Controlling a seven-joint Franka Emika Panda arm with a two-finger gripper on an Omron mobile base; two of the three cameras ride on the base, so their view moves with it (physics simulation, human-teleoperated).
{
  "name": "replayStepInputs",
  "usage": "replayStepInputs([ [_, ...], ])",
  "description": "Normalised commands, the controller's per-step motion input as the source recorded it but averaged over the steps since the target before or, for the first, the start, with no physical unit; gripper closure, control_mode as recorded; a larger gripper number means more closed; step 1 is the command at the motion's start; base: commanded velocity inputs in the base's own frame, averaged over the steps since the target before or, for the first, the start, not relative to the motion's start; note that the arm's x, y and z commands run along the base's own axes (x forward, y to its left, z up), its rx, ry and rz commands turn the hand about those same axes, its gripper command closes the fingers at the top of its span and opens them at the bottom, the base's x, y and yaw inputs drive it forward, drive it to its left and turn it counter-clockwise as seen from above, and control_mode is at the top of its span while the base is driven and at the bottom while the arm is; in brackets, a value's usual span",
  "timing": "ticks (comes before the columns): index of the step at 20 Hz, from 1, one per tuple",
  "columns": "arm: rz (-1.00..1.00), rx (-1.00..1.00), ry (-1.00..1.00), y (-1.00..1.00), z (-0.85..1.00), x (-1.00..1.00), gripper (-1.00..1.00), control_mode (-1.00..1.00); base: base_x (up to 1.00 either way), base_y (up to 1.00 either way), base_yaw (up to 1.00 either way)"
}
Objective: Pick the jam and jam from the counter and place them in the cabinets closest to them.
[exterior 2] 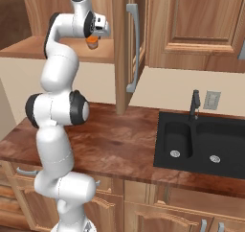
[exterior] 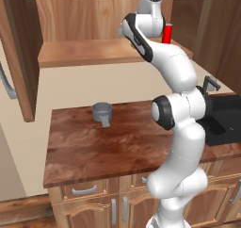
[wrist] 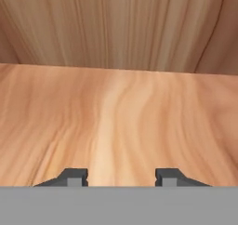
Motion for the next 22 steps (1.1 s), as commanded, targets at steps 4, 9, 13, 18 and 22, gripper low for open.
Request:
replayStepInputs([
  [4,0.0,0.0,0.04,0.07,0.0,0.33,-1.0,-1.0,0.0,0.0,0.0],
  [9,0.0,0.0,0.04,0.0,0.0,0.24,-1.0,-1.0,0.0,0.0,0.0],
  [13,0.0,0.0,0.03,0.0,0.0,0.13,-1.0,-1.0,0.0,0.0,0.0],
  [18,0.0,0.0,0.01,0.0,0.0,-0.39,-1.0,-1.0,0.0,0.0,0.0],
  [22,0.0,-0.02,0.0,-0.01,0.0,-0.9,-1.0,-1.0,0.0,0.0,0.0],
])
